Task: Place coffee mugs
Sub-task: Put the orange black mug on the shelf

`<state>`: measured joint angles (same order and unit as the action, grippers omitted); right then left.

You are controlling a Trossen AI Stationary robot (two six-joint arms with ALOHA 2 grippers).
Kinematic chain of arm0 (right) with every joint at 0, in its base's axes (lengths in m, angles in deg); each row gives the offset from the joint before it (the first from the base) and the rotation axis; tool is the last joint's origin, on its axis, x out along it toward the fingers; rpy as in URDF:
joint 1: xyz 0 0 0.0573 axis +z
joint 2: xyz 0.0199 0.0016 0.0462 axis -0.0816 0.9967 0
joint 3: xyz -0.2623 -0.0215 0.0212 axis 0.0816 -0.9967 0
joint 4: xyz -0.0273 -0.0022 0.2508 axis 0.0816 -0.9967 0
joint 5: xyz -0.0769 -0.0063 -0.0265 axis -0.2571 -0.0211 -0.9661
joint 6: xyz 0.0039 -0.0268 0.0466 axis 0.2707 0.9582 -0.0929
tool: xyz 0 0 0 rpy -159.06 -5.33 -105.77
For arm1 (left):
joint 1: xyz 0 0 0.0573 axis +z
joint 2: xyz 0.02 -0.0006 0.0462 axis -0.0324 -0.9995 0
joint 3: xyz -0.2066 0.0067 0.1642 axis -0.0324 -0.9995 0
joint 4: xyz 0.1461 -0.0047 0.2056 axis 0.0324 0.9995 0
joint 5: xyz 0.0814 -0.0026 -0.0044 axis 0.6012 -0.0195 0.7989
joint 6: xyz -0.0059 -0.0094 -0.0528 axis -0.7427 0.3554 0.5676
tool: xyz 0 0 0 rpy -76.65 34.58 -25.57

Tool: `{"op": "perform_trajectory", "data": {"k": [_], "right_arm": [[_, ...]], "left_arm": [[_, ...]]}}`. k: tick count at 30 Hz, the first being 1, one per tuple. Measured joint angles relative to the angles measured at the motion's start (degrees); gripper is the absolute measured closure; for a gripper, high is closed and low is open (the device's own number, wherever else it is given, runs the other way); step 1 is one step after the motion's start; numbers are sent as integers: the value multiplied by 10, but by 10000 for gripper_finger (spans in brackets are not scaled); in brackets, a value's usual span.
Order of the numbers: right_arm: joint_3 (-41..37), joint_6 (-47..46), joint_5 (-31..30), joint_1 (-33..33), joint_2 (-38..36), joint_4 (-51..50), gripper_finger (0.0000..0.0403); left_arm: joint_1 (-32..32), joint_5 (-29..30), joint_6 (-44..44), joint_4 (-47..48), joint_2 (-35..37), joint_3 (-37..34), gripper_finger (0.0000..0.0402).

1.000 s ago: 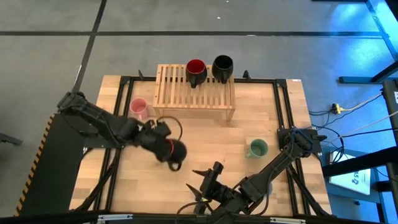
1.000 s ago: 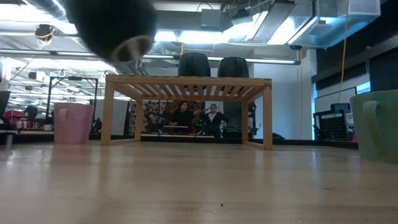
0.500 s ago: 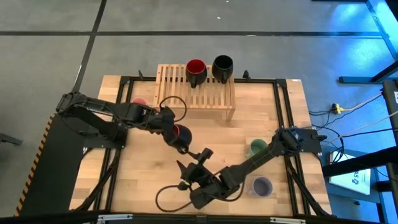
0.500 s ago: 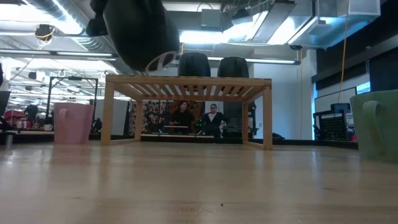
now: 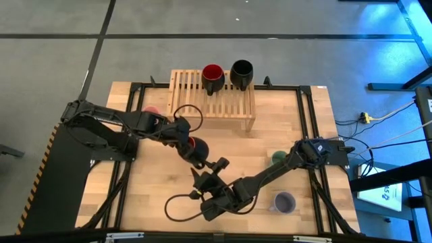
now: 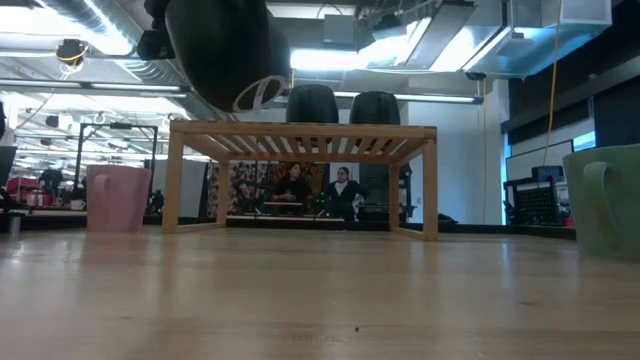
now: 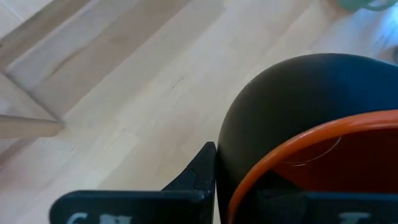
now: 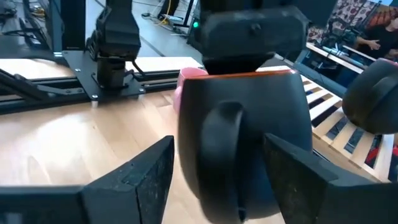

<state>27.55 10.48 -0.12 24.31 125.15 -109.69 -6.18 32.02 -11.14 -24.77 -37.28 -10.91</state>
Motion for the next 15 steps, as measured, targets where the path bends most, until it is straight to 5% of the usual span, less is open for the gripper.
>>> {"op": "perform_trajectory", "data": {"k": [4, 10, 15], "right_arm": [[0, -7, 1, -6, 0, 0, 227], [0, -2, 30, -9, 0, -5, 353], [0, -3, 36, -10, 0, -5, 358]], "left_arm": [[-6, 1, 3, 3, 0, 0, 383], [-6, 4, 7, 3, 0, 0, 383], [-6, 3, 0, 2, 0, 0, 383]]}}
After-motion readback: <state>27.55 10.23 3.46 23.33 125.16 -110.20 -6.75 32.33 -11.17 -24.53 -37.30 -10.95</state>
